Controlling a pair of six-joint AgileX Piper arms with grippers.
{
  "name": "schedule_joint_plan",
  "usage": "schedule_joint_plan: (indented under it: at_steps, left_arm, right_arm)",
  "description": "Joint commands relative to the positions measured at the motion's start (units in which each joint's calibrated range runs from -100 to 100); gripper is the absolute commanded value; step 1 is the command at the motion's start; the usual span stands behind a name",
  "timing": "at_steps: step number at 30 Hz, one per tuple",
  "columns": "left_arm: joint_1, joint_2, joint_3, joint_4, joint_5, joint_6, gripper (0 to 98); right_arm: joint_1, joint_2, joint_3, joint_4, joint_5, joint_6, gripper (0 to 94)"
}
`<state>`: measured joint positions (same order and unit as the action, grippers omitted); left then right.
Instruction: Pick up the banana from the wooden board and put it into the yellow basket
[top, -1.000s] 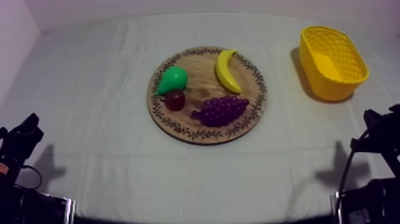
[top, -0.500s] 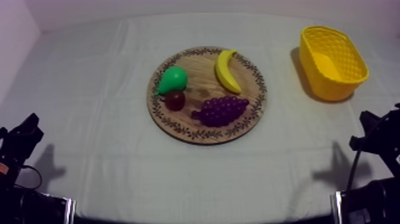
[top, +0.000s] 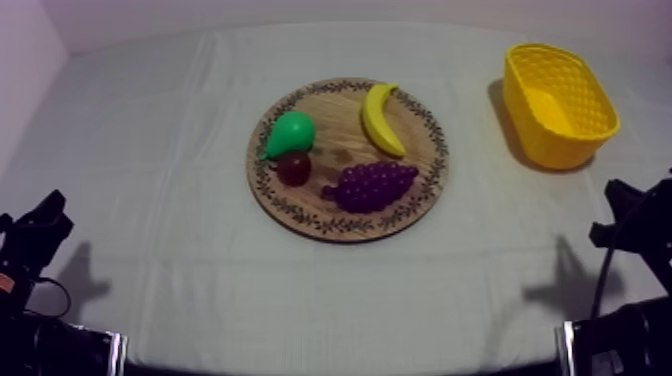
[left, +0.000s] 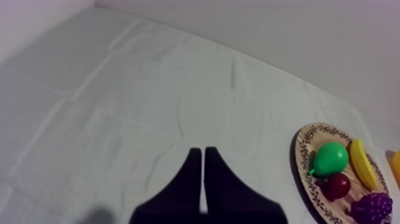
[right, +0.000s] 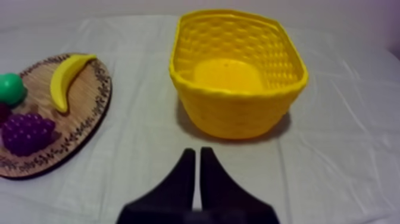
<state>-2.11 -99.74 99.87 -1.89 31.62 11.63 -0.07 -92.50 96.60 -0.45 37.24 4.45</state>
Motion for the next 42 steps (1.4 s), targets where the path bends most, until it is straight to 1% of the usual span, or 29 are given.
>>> schedule_joint_plan:
  at_steps: [1, 7, 10, 13, 18, 21, 24, 33, 42]
  left_arm:
    - [-0.03, 0.00, 0.02, 0.01, 0.06, 0.00, 0.1]
    - [-0.03, 0.00, 0.02, 0.01, 0.06, 0.01, 0.1]
    - [-0.03, 0.00, 0.02, 0.01, 0.06, -0.01, 0.1]
    - [-0.03, 0.00, 0.02, 0.01, 0.06, 0.01, 0.1]
    - [-0.03, 0.00, 0.02, 0.01, 0.06, 0.01, 0.1]
    - [-0.03, 0.00, 0.02, 0.01, 0.06, -0.01, 0.1]
    - [-0.03, 0.00, 0.02, 0.01, 0.06, 0.01, 0.1]
    - [-0.03, 0.00, 0.02, 0.01, 0.06, 0.02, 0.1]
    - [-0.03, 0.00, 0.02, 0.01, 0.06, 0.02, 0.1]
  right_arm:
    - [-1.98, 4.67, -5.68, 1.50, 0.13, -1.94, 0.4]
    - [-5.66, 18.78, -21.35, 4.11, 1.43, -5.20, 0.4]
    - [-7.69, 25.89, -27.48, 6.25, 1.55, -7.48, 0.5]
    - [-9.52, 32.61, -32.01, 8.30, 0.97, -9.91, 0.7]
    - [-13.23, 42.03, -37.27, 10.36, 0.55, -12.70, 1.1]
    - [-15.52, 47.12, -40.82, 10.93, 1.29, -14.03, 1.2]
    - [-17.21, 52.00, -44.77, 10.54, 2.21, -14.66, 1.3]
    - [-21.04, 64.68, -56.23, 7.60, 4.96, -14.53, 1.8]
    - [-22.88, 75.55, -65.39, 4.93, 6.74, -14.09, 2.2]
